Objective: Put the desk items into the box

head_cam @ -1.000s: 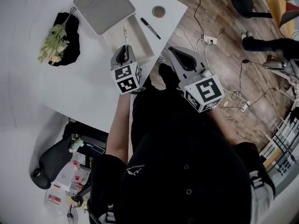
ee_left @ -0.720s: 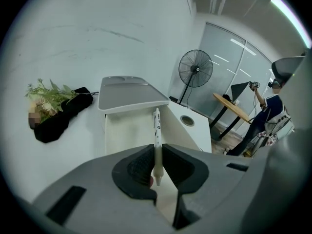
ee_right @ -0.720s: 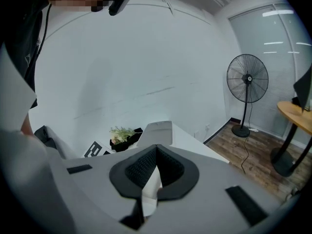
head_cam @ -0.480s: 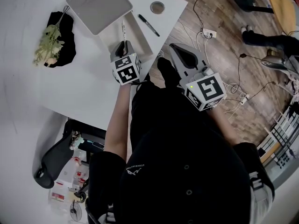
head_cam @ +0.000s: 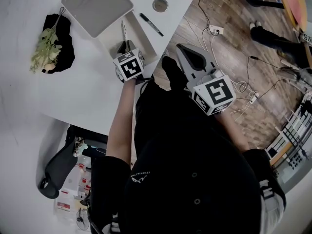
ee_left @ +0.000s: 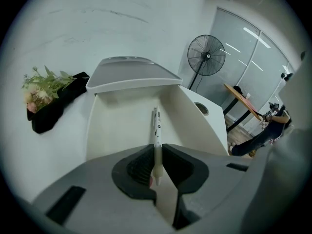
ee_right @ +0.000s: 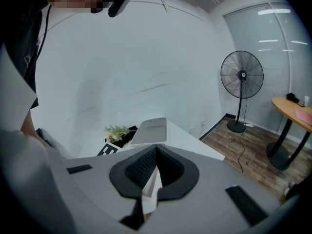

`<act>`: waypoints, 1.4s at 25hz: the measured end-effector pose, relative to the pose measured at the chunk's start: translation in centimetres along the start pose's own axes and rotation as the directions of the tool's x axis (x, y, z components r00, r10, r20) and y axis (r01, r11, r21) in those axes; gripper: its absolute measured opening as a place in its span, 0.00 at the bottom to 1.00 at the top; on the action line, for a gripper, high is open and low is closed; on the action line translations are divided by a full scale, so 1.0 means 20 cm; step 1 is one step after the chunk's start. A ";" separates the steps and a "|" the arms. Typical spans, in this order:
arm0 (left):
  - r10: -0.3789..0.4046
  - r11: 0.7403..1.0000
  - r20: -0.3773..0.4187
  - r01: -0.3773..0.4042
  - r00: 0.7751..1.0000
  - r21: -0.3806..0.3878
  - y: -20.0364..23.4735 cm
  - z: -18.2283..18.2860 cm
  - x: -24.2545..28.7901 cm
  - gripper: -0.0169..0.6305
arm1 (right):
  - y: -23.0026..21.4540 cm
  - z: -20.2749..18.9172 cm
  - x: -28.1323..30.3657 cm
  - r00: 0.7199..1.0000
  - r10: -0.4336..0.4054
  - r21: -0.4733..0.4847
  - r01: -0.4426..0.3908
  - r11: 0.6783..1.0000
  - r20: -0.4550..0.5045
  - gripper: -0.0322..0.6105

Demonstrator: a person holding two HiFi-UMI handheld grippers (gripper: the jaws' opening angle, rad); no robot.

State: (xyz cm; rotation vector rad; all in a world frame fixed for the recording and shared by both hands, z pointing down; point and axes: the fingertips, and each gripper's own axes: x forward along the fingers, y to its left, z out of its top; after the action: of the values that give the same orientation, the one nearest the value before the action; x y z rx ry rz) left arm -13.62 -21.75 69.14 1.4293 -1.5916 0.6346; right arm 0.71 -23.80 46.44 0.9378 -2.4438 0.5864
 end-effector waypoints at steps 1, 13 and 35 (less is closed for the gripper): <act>0.000 1.000 -0.003 0.000 1.000 -0.003 0.00 0.00 0.01 0.11 | 0.00 0.00 0.00 1.000 0.000 0.000 0.000 1.000 -0.001 0.05; -0.043 0.999 0.016 0.043 0.999 -0.003 -0.03 0.01 0.01 0.12 | 0.01 -0.01 -0.02 1.000 -0.010 -0.002 0.010 1.000 0.001 0.05; -0.102 0.992 0.329 0.074 0.939 0.098 -0.13 0.16 -0.50 0.04 | 0.14 -0.01 -0.22 0.997 0.035 -0.033 -0.032 0.999 0.071 0.05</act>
State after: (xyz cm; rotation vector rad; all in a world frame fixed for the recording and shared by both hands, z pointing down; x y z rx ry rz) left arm -12.47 -19.71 58.56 1.7325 -1.7634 0.4258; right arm 1.69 -19.54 43.62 0.9218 -2.5296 0.5327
